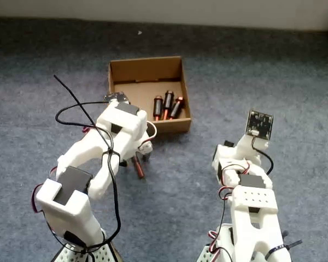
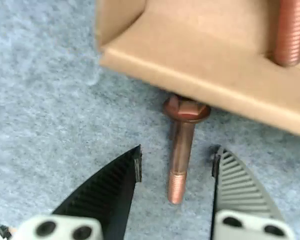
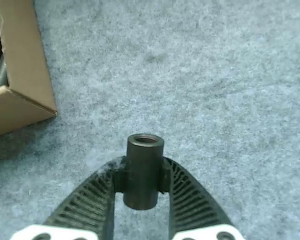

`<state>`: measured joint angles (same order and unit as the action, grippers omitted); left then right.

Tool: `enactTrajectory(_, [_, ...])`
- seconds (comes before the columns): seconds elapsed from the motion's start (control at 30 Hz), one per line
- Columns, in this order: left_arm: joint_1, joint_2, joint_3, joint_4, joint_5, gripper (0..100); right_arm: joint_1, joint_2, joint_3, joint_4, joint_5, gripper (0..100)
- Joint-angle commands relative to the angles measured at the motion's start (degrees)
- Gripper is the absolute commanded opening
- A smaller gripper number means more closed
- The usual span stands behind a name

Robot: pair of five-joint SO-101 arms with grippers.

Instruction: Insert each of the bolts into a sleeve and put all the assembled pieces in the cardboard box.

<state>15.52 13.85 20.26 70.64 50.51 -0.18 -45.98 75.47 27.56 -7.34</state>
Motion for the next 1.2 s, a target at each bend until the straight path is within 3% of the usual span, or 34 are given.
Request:
enactTrajectory(0.0, [-1.5, -1.1, -2.2, -0.3, 0.2, 26, 0.4, -1.8, -0.4, -1.1, -0.3, 0.5])
enactTrajectory(0.33, [-5.8, -0.5, -3.6, -3.4, 0.2, 17, 0.4, -1.8, -0.4, -1.1, -0.3, 0.5])
enactTrajectory(0.6, [-4.7, -0.6, -2.1, -4.0, 0.2, 0, 0.4, -1.9, -0.4, -1.1, -0.3, 0.5])
enactTrajectory(0.9, [-1.1, -2.6, -2.2, 0.3, 0.2, 0, 0.4, -2.1, -0.6, -0.8, -0.3, 0.5])
enactTrajectory(1.17, [-1.4, -19.1, 3.5, -0.2, -3.5, 0, 0.2, -4.4, -0.5, -0.3, -0.3, 0.5])
